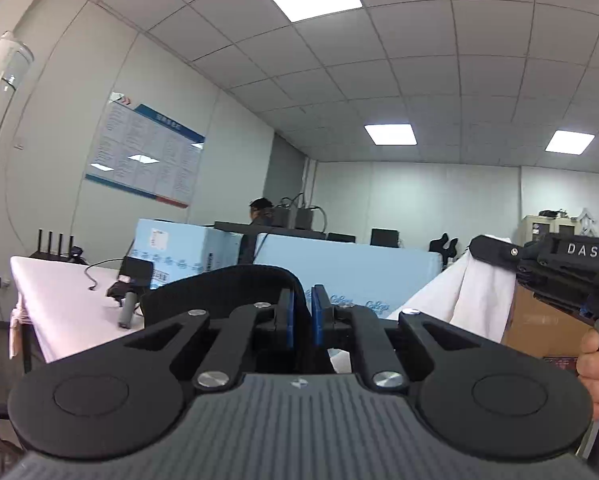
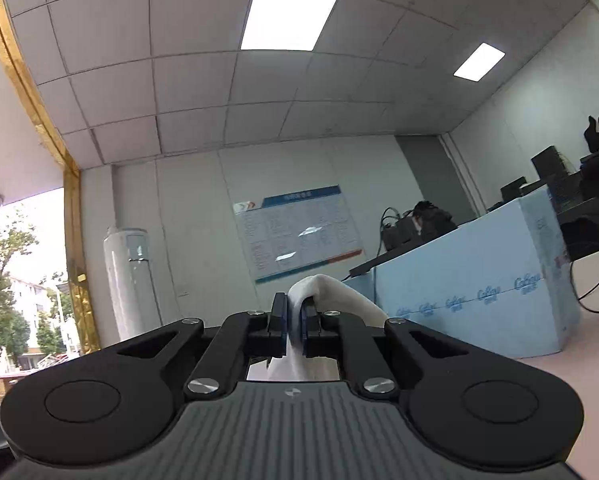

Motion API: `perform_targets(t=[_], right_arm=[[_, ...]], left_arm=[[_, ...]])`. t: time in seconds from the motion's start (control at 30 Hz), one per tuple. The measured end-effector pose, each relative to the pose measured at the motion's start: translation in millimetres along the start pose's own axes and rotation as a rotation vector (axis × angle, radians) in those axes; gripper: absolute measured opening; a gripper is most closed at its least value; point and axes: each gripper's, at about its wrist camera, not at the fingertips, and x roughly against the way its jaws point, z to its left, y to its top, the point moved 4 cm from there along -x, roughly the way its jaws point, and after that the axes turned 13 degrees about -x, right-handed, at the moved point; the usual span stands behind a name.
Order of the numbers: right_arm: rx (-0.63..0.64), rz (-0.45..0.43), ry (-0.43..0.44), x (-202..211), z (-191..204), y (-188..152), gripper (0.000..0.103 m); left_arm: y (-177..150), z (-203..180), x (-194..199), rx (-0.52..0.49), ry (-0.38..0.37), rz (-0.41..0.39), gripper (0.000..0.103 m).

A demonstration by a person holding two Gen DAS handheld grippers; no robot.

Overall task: Fold clothes
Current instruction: 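Lift the white T-shirt with both grippers and carry it to the table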

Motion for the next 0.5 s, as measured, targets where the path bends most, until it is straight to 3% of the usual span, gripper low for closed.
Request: perform_targets(t=[0.33,0.5], right_arm=[[0.142,-0.282,-0.240,71,-61,103,0.006],[0.210,-0.367,-0.404,121,-99,142,0.006]], left_arm=[[49,-112,-83,-0.015,-0.284,-0.146,0.008],[48,-187,-132,0.018,-0.429,-0.131,0.008]])
